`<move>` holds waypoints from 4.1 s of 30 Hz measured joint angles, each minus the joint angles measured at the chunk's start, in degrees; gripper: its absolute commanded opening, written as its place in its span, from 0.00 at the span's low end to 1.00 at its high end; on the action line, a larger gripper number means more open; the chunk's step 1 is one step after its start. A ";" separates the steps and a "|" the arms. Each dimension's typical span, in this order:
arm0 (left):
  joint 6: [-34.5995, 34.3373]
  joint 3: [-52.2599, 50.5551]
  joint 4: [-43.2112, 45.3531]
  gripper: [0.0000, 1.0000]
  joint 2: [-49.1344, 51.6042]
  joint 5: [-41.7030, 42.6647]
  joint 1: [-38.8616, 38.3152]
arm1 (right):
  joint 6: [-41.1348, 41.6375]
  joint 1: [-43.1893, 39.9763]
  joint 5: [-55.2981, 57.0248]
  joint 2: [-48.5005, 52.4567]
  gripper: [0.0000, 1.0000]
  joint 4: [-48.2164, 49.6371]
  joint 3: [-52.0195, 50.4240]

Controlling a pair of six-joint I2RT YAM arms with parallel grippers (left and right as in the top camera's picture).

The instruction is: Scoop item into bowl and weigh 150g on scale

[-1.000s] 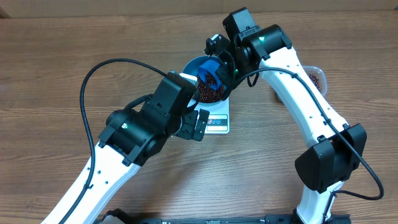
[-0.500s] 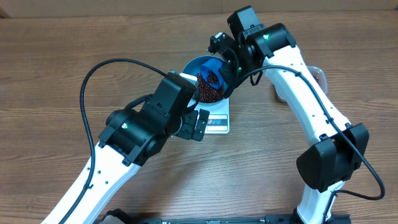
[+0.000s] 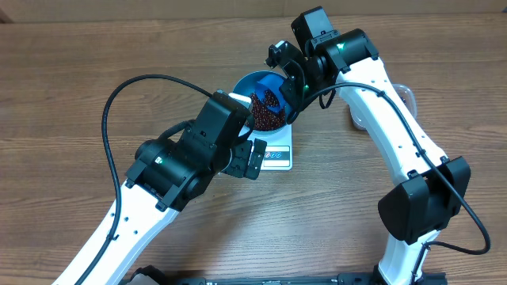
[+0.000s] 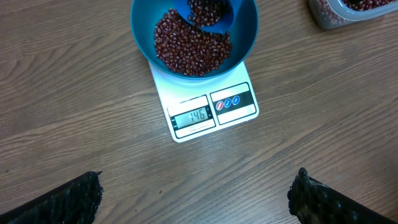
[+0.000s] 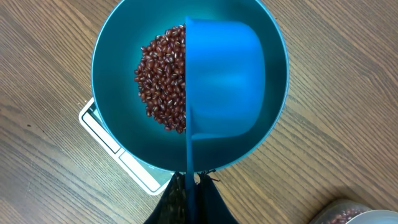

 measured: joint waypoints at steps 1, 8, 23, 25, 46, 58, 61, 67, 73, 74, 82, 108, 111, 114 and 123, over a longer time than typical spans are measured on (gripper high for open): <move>0.00 0.00 0.00 1.00 0.00 0.00 0.00 | -0.02 0.00 0.00 0.00 0.04 0.00 0.00; 0.00 0.00 0.00 1.00 0.00 0.00 0.00 | 0.00 0.00 0.00 0.00 0.04 0.00 0.00; 0.00 0.00 0.00 1.00 0.00 0.00 0.00 | -0.26 0.15 0.02 -1.46 0.04 0.90 0.00; 0.00 0.00 0.00 1.00 0.00 0.00 0.00 | -0.31 0.15 0.02 -1.49 0.04 0.83 0.00; 0.00 0.00 0.00 1.00 0.00 0.00 0.00 | -1.36 0.13 0.02 -1.49 0.04 0.59 0.00; 0.00 0.00 0.00 1.00 0.00 0.00 0.00 | -1.49 0.15 -0.17 -1.49 0.04 0.42 0.00; 0.00 0.00 0.00 1.00 0.02 0.00 0.00 | -2.69 0.15 -1.25 -1.49 0.04 -0.87 0.00; 0.00 0.00 0.00 1.00 0.00 0.00 0.00 | -3.02 0.15 -1.51 -1.49 0.04 -0.17 0.00; 0.00 0.00 0.00 0.99 0.00 0.00 0.00 | -2.80 0.15 -1.49 -1.49 0.04 -0.20 0.00; 0.00 0.00 0.00 1.00 0.00 0.00 0.00 | -2.80 0.15 -1.51 -1.49 0.04 -0.20 0.00; 0.00 0.00 0.00 1.00 0.00 0.00 0.00 | -2.75 0.15 -1.51 -1.49 0.04 -0.20 0.00; 0.00 0.00 0.00 1.00 0.00 0.00 0.00 | -2.10 0.15 -1.51 -1.49 0.04 -0.24 0.00; 0.00 0.00 0.00 1.00 0.00 0.00 0.00 | -1.92 0.15 -1.51 -1.49 0.04 -0.24 0.00; 0.00 0.00 0.00 0.99 0.00 0.00 0.00 | -1.90 0.13 -1.49 -1.49 0.04 -0.31 0.00; 0.00 0.00 0.00 1.00 0.02 0.00 0.00 | -3.21 0.15 -1.99 -1.49 0.04 -1.51 0.00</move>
